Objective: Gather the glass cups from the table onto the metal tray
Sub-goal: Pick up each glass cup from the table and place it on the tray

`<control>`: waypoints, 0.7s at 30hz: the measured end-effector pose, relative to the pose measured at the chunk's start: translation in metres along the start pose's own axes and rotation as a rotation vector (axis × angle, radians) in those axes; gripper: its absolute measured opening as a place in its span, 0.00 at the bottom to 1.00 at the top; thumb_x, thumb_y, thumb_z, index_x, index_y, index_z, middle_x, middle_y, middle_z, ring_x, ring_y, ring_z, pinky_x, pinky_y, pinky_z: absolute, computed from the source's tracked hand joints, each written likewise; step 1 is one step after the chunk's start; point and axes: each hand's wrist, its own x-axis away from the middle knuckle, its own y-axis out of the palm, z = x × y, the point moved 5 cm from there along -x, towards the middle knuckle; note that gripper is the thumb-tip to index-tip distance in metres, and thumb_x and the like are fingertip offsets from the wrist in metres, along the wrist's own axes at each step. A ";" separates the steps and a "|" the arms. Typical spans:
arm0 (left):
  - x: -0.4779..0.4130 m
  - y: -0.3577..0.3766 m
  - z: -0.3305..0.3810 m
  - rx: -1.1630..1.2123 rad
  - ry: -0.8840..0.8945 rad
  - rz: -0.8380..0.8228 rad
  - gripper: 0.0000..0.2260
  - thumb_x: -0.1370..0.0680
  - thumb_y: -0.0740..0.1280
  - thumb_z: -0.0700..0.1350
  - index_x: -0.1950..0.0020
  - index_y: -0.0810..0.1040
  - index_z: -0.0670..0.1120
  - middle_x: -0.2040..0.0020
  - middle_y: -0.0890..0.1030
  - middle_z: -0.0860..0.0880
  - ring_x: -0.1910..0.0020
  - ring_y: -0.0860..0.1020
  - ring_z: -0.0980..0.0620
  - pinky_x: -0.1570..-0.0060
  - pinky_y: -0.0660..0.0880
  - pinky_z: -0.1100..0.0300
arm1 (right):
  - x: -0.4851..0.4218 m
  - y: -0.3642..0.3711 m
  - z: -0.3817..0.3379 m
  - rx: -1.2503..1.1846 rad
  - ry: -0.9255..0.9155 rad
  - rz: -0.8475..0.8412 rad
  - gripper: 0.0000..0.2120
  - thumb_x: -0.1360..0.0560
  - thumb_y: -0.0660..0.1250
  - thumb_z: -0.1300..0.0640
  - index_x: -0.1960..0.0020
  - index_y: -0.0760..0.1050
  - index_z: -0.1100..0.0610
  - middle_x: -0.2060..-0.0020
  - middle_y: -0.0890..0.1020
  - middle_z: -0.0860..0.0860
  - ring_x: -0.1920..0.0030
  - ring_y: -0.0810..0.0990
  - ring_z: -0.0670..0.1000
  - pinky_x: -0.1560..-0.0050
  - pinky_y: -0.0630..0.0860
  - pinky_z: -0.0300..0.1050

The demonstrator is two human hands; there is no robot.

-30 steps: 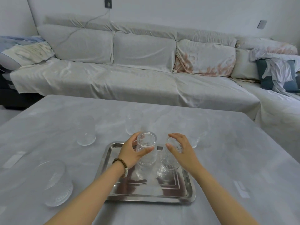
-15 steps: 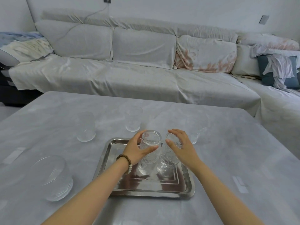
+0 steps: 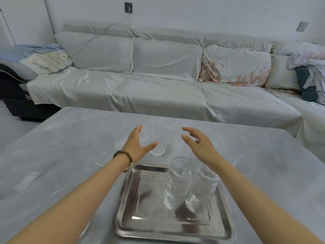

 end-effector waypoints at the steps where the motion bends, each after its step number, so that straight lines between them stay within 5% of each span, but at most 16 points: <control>1: -0.008 -0.001 -0.003 -0.020 -0.011 -0.011 0.40 0.30 0.71 0.55 0.25 0.53 0.49 0.25 0.58 0.48 0.29 0.63 0.47 0.31 0.64 0.51 | -0.008 0.007 0.000 -0.030 0.035 -0.021 0.19 0.23 0.63 0.48 0.33 0.71 0.50 0.33 0.72 0.46 0.34 0.70 0.45 0.39 0.64 0.39; 9: -0.053 0.023 -0.007 0.027 -0.034 -0.083 0.44 0.34 0.75 0.53 0.25 0.55 0.49 0.24 0.60 0.49 0.28 0.63 0.47 0.31 0.64 0.49 | -0.052 0.046 0.026 -0.216 0.353 -0.265 0.26 0.20 0.49 0.43 0.28 0.66 0.56 0.28 0.69 0.50 0.33 0.71 0.52 0.31 0.66 0.48; 21: -0.065 0.031 -0.006 0.066 -0.040 0.053 0.40 0.36 0.77 0.52 0.29 0.62 0.46 0.30 0.69 0.47 0.35 0.70 0.46 0.38 0.69 0.55 | -0.052 0.059 0.036 -0.297 0.375 -0.304 0.26 0.20 0.49 0.41 0.28 0.66 0.52 0.30 0.71 0.50 0.34 0.74 0.52 0.29 0.66 0.52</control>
